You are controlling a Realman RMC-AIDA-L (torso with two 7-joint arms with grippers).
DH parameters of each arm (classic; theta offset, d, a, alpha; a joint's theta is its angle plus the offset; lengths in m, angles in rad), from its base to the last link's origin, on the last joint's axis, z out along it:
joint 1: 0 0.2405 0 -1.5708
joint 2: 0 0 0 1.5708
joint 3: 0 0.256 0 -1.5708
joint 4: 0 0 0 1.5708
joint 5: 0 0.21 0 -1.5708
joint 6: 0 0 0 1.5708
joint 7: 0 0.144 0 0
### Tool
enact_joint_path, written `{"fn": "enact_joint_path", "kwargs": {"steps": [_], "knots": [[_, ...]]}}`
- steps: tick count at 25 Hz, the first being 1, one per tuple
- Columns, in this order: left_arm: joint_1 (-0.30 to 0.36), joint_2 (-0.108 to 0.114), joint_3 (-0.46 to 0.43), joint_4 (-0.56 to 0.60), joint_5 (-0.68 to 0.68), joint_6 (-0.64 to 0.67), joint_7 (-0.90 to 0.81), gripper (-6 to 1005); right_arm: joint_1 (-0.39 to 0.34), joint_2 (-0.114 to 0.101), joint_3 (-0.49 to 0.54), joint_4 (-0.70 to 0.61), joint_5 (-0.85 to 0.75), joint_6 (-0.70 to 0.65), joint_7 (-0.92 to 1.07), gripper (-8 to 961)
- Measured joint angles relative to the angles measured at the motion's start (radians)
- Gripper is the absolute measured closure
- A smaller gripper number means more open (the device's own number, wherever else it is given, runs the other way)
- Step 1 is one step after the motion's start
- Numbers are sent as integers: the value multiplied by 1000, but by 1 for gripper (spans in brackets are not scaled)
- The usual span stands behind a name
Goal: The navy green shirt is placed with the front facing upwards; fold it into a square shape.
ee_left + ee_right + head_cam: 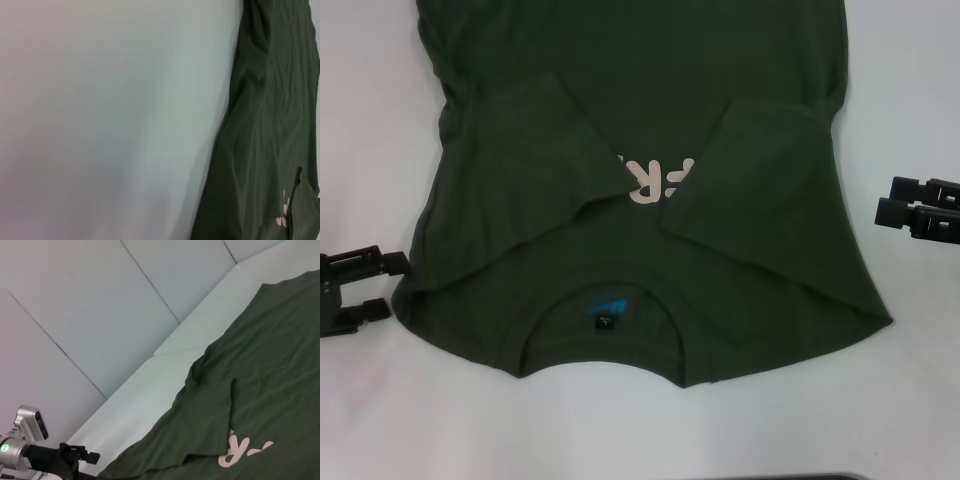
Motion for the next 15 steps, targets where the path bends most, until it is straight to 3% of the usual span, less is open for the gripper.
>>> {"fn": "enact_joint_path", "kwargs": {"steps": [15], "knots": [[-17, -8, 11, 8, 3, -3, 1, 163, 1, -2, 1, 1, 0, 1, 0, 76]]}}
